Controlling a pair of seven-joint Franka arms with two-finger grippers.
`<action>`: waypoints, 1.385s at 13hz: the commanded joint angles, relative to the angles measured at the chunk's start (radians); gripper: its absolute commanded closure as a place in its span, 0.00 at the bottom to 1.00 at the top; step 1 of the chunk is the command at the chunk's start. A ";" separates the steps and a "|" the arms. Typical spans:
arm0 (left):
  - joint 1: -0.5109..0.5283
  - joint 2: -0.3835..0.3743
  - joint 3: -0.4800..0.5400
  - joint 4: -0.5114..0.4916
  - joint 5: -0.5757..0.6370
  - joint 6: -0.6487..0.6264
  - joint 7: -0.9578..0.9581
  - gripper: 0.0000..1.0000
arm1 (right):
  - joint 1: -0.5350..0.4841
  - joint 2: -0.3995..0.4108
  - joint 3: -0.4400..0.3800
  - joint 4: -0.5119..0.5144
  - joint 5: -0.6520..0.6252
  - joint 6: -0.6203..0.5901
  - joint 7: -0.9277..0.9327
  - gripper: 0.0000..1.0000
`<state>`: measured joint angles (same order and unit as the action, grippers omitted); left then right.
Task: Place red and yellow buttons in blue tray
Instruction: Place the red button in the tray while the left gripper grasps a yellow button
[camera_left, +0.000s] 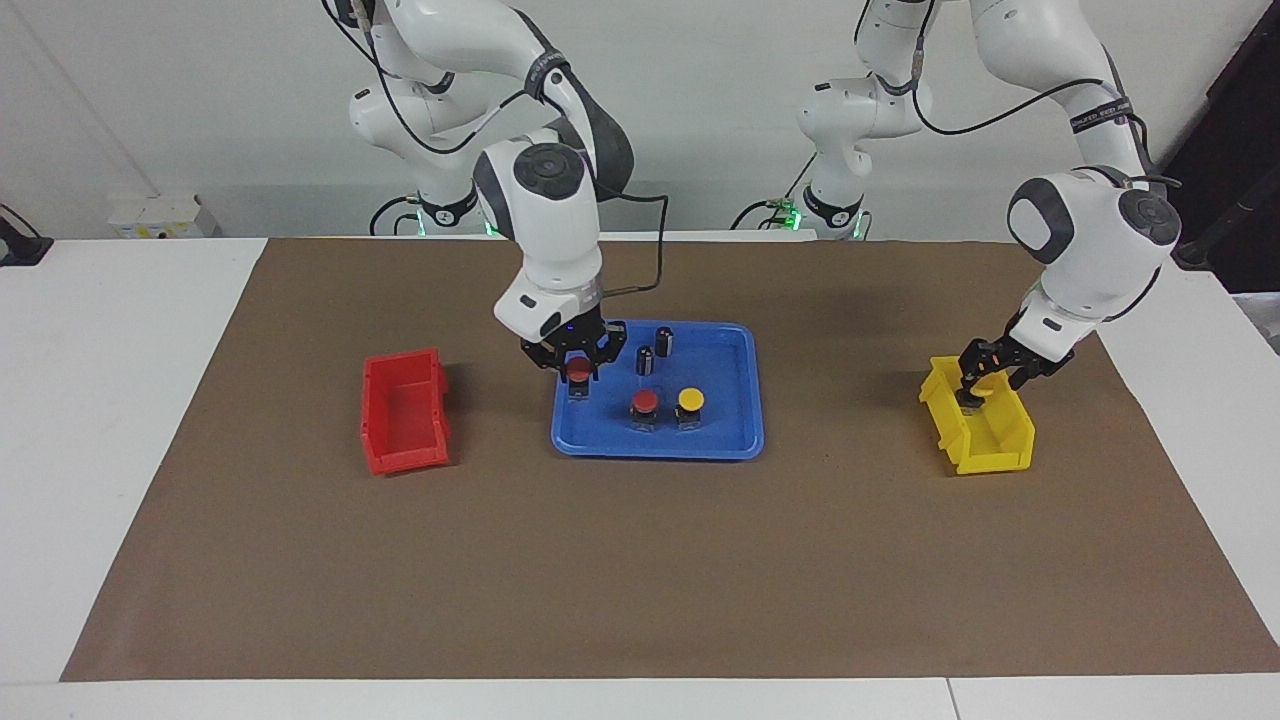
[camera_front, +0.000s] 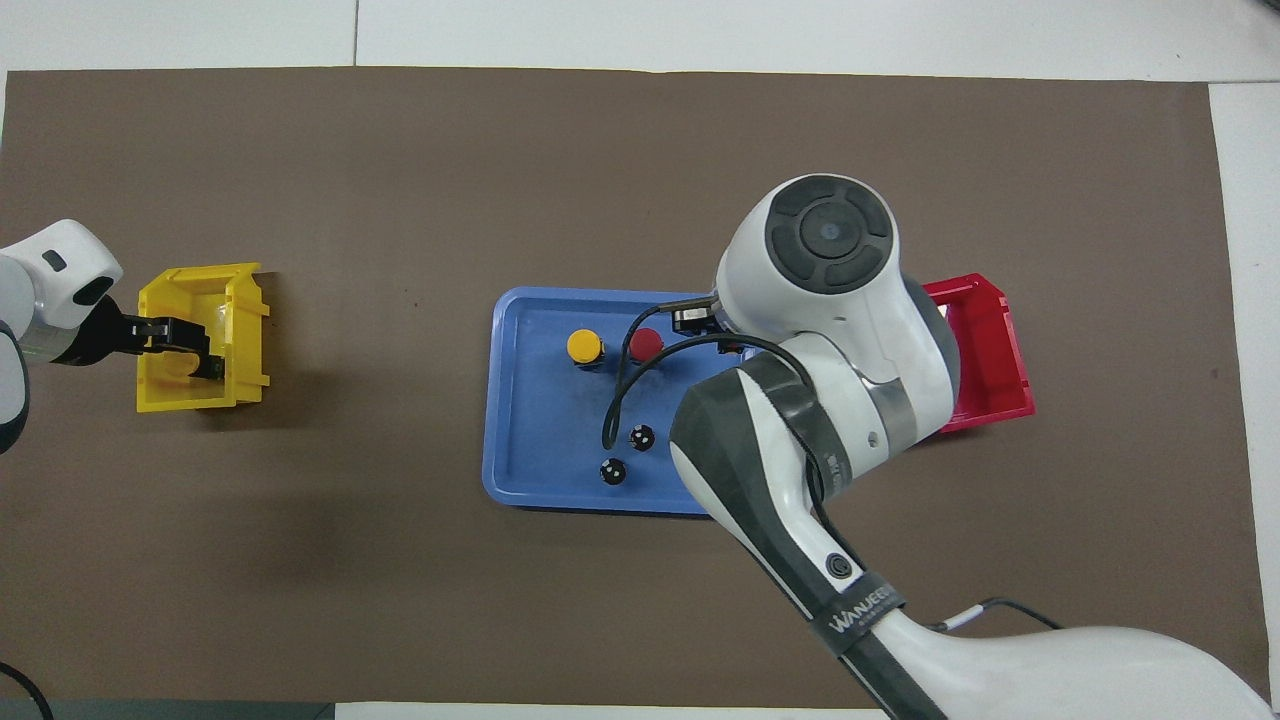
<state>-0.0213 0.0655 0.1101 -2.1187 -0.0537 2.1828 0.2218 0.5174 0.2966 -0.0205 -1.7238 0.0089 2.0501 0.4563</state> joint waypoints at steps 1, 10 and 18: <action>0.009 -0.032 -0.006 -0.079 0.020 0.083 0.017 0.21 | -0.011 0.041 -0.003 0.009 -0.012 0.033 0.019 0.70; 0.018 -0.009 -0.006 0.039 0.020 -0.014 0.001 0.99 | -0.011 0.055 -0.004 -0.054 -0.024 0.102 0.021 0.00; -0.449 0.045 -0.018 0.278 0.011 -0.195 -0.690 0.99 | -0.253 -0.214 -0.015 0.056 -0.024 -0.302 -0.138 0.00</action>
<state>-0.3582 0.0897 0.0761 -1.8095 -0.0532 1.9062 -0.3255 0.3185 0.1085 -0.0463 -1.6750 -0.0059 1.8049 0.3816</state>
